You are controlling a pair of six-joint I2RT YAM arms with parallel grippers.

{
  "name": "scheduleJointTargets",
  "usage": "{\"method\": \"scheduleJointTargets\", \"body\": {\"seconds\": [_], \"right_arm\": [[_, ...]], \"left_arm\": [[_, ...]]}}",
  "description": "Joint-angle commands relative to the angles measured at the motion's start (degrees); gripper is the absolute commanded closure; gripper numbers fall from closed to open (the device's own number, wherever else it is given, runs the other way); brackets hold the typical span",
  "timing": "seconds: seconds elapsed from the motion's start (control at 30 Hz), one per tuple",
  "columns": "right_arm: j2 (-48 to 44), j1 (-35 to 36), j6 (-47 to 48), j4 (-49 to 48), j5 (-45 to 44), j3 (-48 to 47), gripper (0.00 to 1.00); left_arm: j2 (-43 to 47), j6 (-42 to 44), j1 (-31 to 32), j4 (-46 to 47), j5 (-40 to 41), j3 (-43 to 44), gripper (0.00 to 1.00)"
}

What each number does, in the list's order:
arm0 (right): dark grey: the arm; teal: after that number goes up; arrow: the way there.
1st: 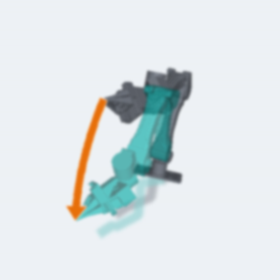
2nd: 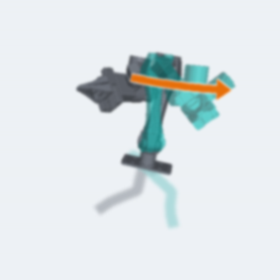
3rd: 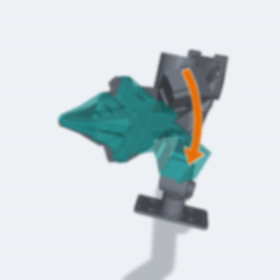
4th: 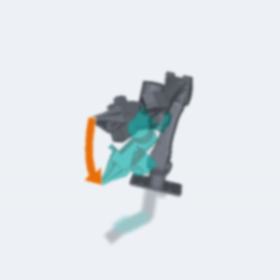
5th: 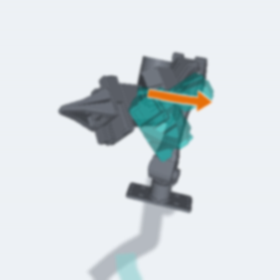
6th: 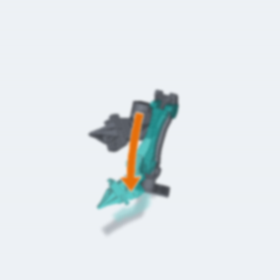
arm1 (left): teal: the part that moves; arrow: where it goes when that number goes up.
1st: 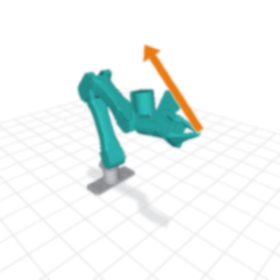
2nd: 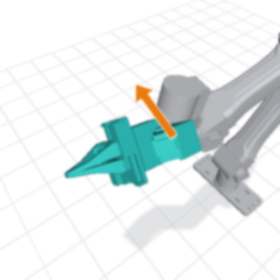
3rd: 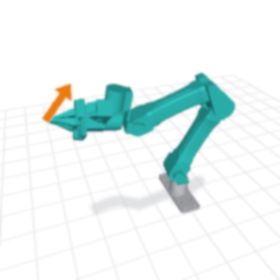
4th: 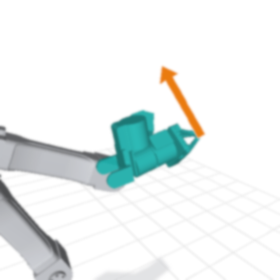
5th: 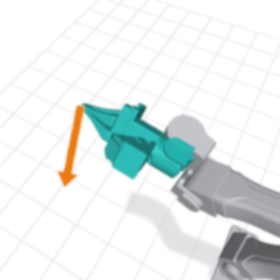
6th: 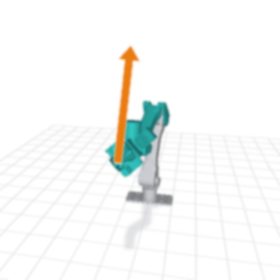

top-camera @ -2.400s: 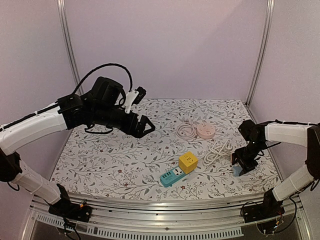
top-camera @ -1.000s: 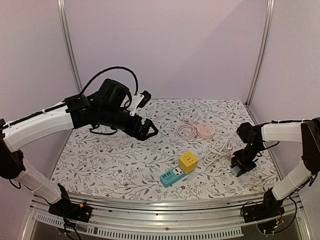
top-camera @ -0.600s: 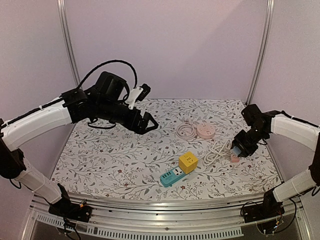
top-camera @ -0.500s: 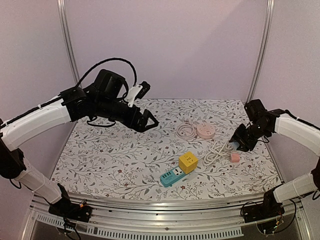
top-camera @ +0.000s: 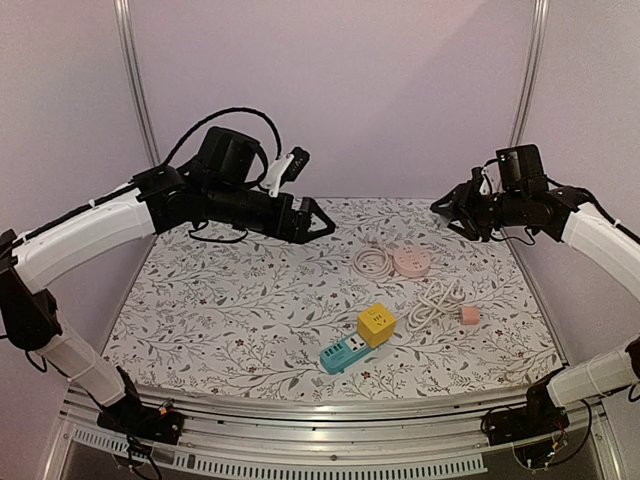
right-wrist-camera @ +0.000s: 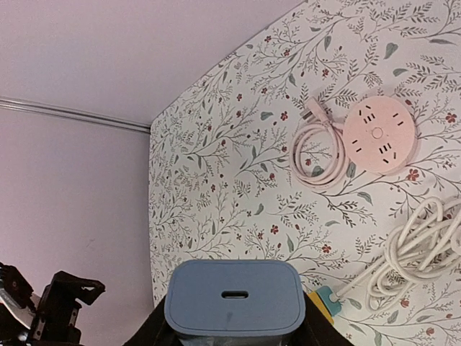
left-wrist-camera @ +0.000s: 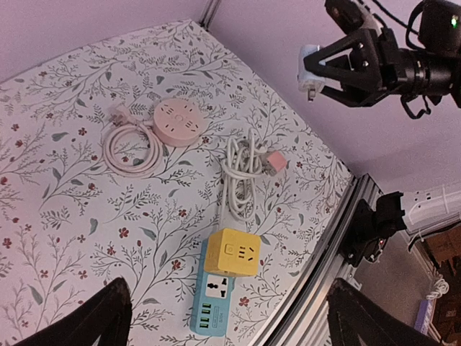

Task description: Insert the plug

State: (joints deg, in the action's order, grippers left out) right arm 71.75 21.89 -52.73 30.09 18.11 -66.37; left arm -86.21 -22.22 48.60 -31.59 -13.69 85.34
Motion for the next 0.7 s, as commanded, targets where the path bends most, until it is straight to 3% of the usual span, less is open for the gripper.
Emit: {"method": "scheduleJointTargets", "body": {"seconds": [0.0, 0.27, 0.67], "right_arm": [[4.66, 3.00, -3.04, -2.15, -3.51, -7.70, 0.86], [10.43, 9.64, -6.88, -3.09, -6.63, -16.28, 0.87], [10.17, 12.65, -7.58, -3.88, -7.25, -16.47, 0.88]], "left_arm": [[-3.23, -4.10, 1.82, 4.15, 2.57, 1.56, 0.06], [-12.18, -7.59, 4.88, 5.80, 6.47, 8.67, 0.12], [-16.67, -5.74, 7.74, 11.46, 12.39, 12.88, 0.16]]}}
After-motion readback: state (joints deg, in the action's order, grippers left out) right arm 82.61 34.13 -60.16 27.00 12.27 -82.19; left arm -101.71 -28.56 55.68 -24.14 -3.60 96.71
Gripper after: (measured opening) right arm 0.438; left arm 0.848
